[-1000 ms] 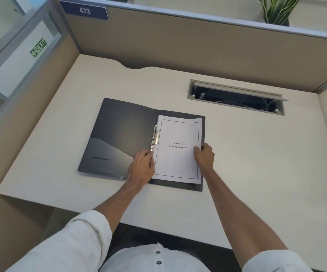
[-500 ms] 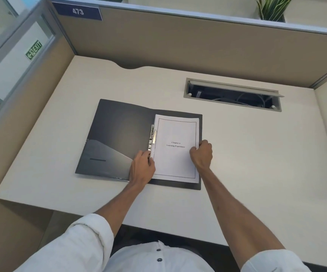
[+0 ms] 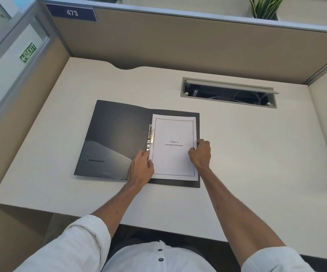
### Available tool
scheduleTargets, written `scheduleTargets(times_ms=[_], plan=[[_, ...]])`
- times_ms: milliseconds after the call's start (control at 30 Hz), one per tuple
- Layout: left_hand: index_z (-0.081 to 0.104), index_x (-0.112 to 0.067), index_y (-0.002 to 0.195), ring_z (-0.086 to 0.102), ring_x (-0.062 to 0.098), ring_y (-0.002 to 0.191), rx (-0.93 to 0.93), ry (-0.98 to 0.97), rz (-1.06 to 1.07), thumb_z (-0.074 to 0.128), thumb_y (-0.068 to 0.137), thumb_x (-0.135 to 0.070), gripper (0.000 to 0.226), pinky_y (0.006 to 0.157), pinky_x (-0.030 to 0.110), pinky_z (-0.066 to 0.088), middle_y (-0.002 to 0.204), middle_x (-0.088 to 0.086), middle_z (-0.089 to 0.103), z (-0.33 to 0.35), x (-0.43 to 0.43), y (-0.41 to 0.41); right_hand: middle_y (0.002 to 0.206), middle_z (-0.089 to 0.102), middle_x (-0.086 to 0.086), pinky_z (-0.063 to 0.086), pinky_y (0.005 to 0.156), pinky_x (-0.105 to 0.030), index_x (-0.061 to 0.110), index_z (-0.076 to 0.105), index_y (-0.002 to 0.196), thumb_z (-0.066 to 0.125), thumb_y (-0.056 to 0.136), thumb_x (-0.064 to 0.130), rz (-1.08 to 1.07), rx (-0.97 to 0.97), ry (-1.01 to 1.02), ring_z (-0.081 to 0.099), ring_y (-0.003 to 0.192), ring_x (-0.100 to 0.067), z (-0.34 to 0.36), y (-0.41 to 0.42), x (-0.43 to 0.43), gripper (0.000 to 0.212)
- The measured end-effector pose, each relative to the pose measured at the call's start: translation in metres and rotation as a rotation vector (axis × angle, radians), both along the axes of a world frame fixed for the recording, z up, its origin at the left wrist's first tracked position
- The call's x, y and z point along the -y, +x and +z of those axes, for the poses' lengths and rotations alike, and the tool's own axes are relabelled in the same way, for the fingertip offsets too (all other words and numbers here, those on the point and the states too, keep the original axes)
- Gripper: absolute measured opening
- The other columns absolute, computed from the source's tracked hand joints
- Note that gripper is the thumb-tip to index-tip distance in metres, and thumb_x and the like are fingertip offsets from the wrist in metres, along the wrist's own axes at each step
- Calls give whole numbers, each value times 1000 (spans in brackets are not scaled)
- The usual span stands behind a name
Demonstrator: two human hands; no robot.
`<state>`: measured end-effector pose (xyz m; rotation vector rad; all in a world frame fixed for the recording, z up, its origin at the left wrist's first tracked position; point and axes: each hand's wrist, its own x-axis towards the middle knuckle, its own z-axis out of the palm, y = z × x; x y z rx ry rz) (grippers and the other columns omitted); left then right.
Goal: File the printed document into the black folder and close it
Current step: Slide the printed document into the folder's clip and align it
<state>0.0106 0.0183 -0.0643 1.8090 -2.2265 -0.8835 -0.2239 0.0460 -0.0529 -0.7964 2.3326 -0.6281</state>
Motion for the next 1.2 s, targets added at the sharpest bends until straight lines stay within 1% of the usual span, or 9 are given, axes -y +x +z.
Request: scheduleTargets(times_ms=[200, 267, 400, 467, 500, 667, 867, 1033, 1200], plan=[[67, -7, 122, 67, 38, 107, 0, 8, 4, 53, 106, -11, 22, 92, 51, 60, 120, 11, 61, 1, 1, 1, 150, 48, -17, 52, 110, -46, 1, 51, 155, 53, 102, 2, 17, -4, -13, 54, 139, -38, 0, 2, 0, 53], [66, -6, 121, 67, 38, 107, 12, 16, -10, 53, 105, -10, 20, 93, 52, 59, 119, 12, 60, 0, 3, 1, 151, 47, -17, 53, 110, -45, 0, 52, 155, 53, 103, 2, 13, -7, -8, 54, 140, -38, -1, 3, 1, 53], [65, -6, 124, 68, 40, 108, 17, 38, -25, 57, 107, -14, 21, 95, 53, 59, 123, 12, 59, -2, 7, 1, 147, 46, -19, 55, 103, -46, -5, 60, 139, 53, 103, 4, 9, -30, 25, 52, 138, -40, -1, 8, 3, 38], [65, -7, 133, 68, 40, 113, 9, 42, -19, 60, 107, -13, 27, 97, 53, 59, 129, 11, 59, -4, 7, 1, 143, 47, -20, 56, 100, -48, -9, 61, 126, 54, 102, 5, 2, -30, 46, 52, 135, -41, -3, 12, 3, 28], [64, -8, 137, 68, 40, 115, 1, 41, -9, 60, 107, -11, 31, 98, 54, 59, 132, 11, 60, -4, 7, 1, 143, 47, -20, 56, 101, -48, -9, 61, 125, 54, 102, 5, -6, -29, 49, 52, 135, -41, -4, 13, 3, 27], [62, -11, 141, 68, 39, 118, -15, 34, 7, 58, 107, -7, 35, 98, 54, 59, 133, 10, 61, -8, 8, 2, 149, 48, -17, 55, 106, -47, -2, 58, 147, 54, 105, 7, -91, -21, 9, 58, 134, -40, -5, 14, 2, 43], [57, -11, 152, 69, 38, 112, -16, 0, -39, 54, 109, -8, 43, 95, 53, 61, 127, 12, 60, -12, 7, 4, 146, 51, -16, 54, 105, -46, 1, 60, 148, 53, 106, 8, -88, -40, 7, 60, 133, -39, -6, 12, 5, 43], [59, -9, 149, 69, 36, 112, -20, 0, -66, 54, 112, -16, 38, 96, 52, 61, 126, 11, 61, -14, 11, 8, 135, 57, -16, 52, 96, -41, 1, 65, 132, 52, 105, 7, -71, -70, 6, 65, 118, -41, -9, 3, 8, 30], [60, -10, 146, 70, 33, 109, -10, 8, -109, 55, 113, -19, 35, 96, 50, 63, 125, 10, 62, -13, 13, 11, 128, 60, -16, 43, 86, -34, 1, 66, 123, 54, 105, 7, -24, -103, 11, 64, 107, -38, -11, -5, 10, 23]])
